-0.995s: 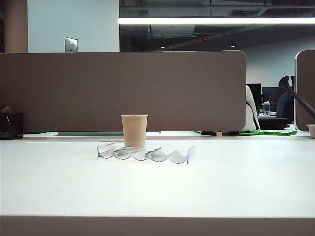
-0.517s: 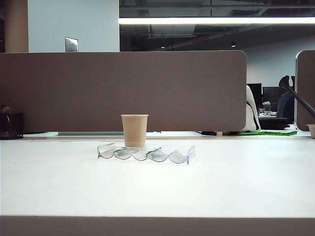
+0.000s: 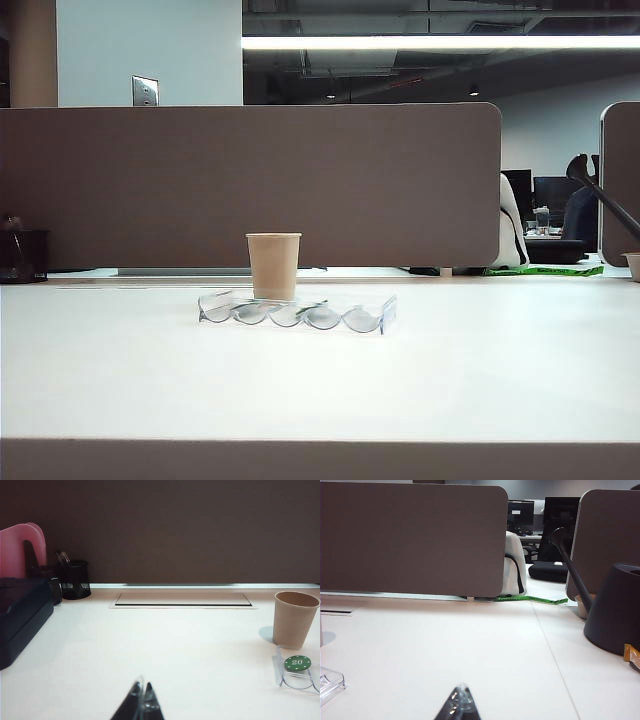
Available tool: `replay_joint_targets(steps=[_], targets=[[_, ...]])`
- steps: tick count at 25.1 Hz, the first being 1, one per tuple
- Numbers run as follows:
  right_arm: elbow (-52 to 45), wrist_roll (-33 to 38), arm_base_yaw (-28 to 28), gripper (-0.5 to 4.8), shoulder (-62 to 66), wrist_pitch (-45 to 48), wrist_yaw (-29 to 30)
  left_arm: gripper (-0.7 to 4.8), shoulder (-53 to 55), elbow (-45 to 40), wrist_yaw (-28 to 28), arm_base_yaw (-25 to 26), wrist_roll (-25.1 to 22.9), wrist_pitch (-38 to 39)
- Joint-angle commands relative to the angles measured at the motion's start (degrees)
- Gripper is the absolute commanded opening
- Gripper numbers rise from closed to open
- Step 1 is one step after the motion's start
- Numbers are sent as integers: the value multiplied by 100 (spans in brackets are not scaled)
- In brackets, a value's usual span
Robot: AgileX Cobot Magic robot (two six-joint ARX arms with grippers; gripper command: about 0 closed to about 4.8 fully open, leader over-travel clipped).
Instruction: Pick up the chip with the greater value and put it into the paper cup.
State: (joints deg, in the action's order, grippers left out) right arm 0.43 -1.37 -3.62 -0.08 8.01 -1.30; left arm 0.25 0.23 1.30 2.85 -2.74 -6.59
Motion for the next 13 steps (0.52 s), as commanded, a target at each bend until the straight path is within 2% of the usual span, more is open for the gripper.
replay_joint_targets(steps=[1,13], targets=[[-9,-15,0,-1,-4,2,-7,-5,4,20,-2,-2,17,11],[-9,-17,2,-1,-4,-229,-9,-5,4,20,-2,-2,20,98]])
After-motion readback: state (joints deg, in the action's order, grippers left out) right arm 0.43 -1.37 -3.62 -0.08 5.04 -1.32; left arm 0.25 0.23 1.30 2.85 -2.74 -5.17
